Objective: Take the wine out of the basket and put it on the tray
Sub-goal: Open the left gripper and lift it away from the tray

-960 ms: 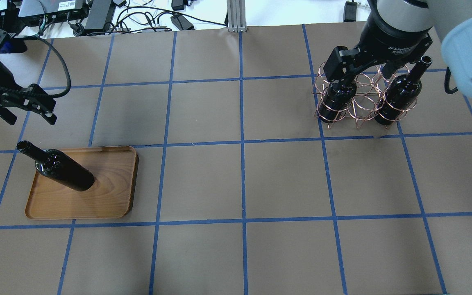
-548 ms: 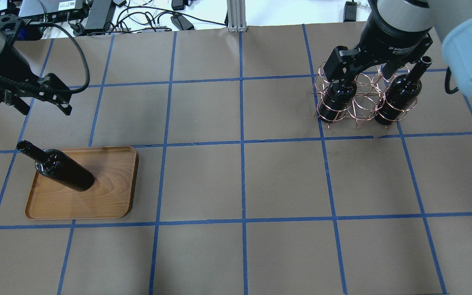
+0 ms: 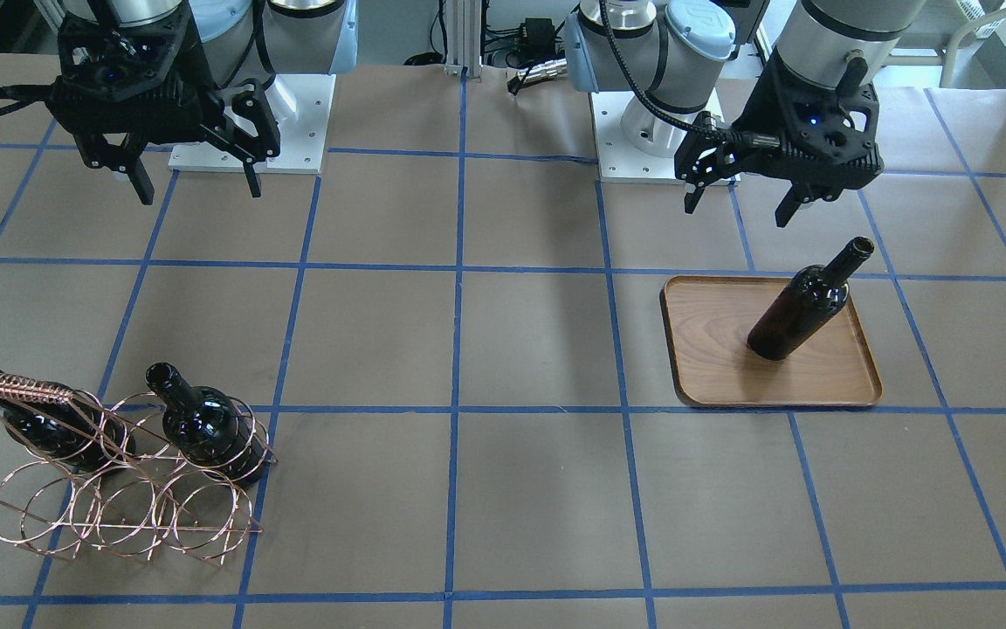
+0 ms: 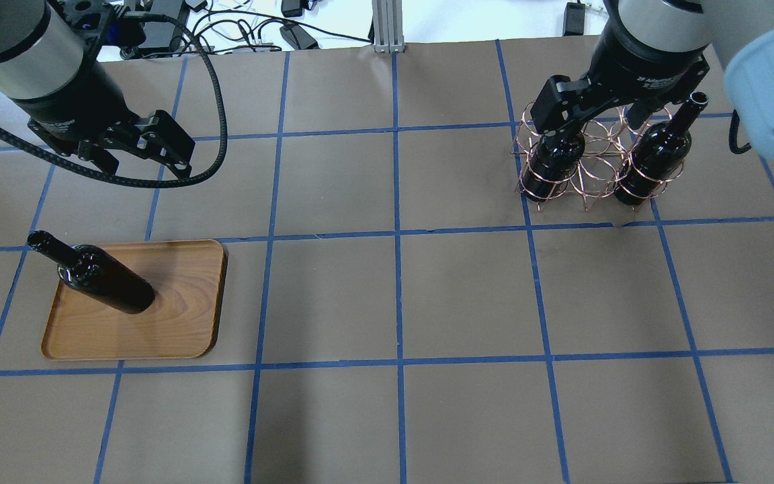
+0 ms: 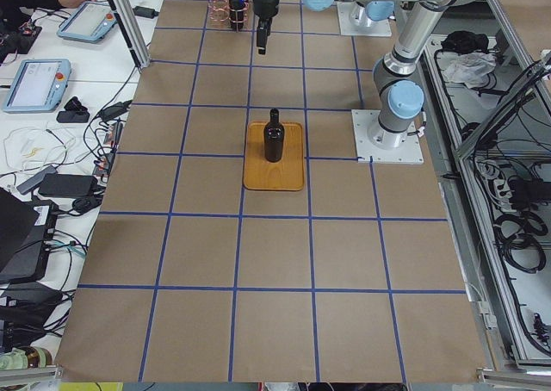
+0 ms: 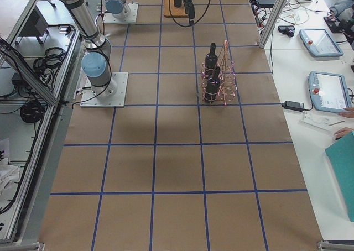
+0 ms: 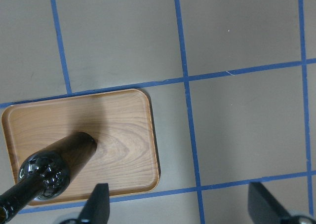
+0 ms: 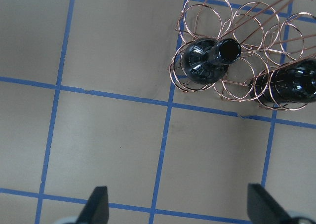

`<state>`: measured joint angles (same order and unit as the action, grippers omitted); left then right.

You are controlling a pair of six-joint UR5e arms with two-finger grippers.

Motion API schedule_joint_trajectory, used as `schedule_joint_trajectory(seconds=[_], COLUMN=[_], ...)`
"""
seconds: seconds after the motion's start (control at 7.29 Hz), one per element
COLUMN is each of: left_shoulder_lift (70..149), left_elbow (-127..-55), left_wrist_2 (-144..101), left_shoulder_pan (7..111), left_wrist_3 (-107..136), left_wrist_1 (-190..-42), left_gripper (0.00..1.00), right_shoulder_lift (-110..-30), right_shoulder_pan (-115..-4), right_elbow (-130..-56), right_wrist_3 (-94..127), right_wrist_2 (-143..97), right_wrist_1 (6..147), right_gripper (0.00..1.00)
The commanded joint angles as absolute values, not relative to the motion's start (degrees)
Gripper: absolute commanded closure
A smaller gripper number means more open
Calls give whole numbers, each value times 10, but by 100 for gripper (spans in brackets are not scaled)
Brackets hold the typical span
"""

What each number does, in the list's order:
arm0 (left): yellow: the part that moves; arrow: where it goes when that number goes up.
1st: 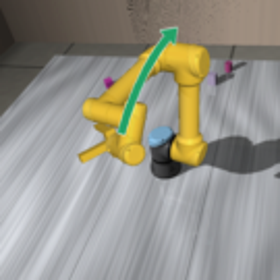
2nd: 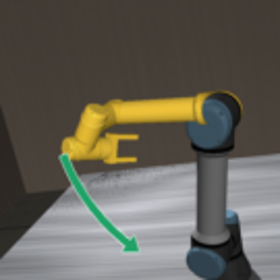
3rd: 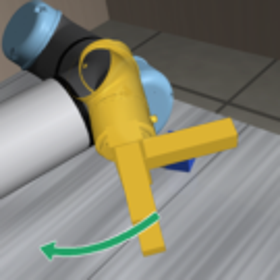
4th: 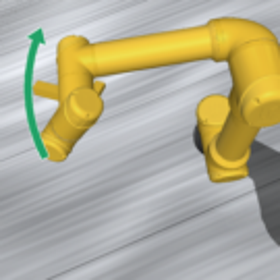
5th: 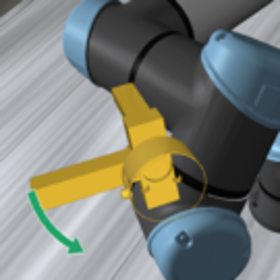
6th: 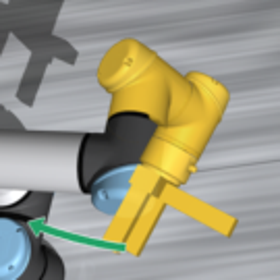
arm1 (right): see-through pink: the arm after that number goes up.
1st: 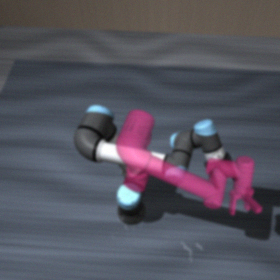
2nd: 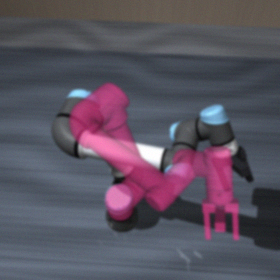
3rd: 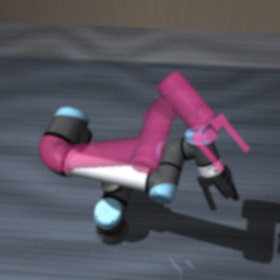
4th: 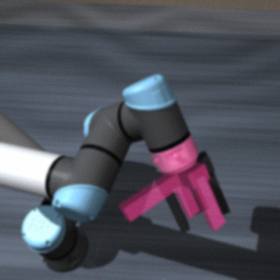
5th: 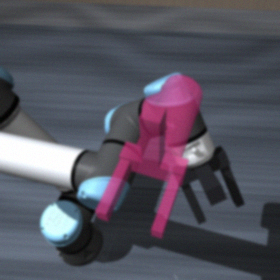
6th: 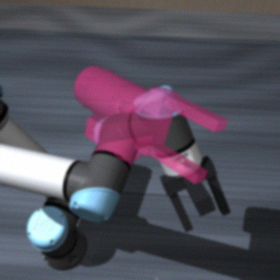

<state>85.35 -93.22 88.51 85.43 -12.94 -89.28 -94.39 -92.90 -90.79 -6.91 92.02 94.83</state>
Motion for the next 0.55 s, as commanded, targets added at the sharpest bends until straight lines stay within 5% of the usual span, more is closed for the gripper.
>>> schedule_joint_trajectory(seconds=[0.0,0.41], left_shoulder_lift=[849,845], left_elbow=[-937,-937], left_wrist_2=[882,882], left_shoulder_pan=[858,857], left_wrist_3=[-130,-131], left_wrist_1=[-914,-925], left_gripper=[0,0], right_shoulder_lift=[-944,-944], right_shoulder_pan=[-929,-929], right_elbow=[-908,-908], right_wrist_3=[-69,-69], right_wrist_2=[920,920], right_wrist_1=[947,948], right_gripper=[0,0])
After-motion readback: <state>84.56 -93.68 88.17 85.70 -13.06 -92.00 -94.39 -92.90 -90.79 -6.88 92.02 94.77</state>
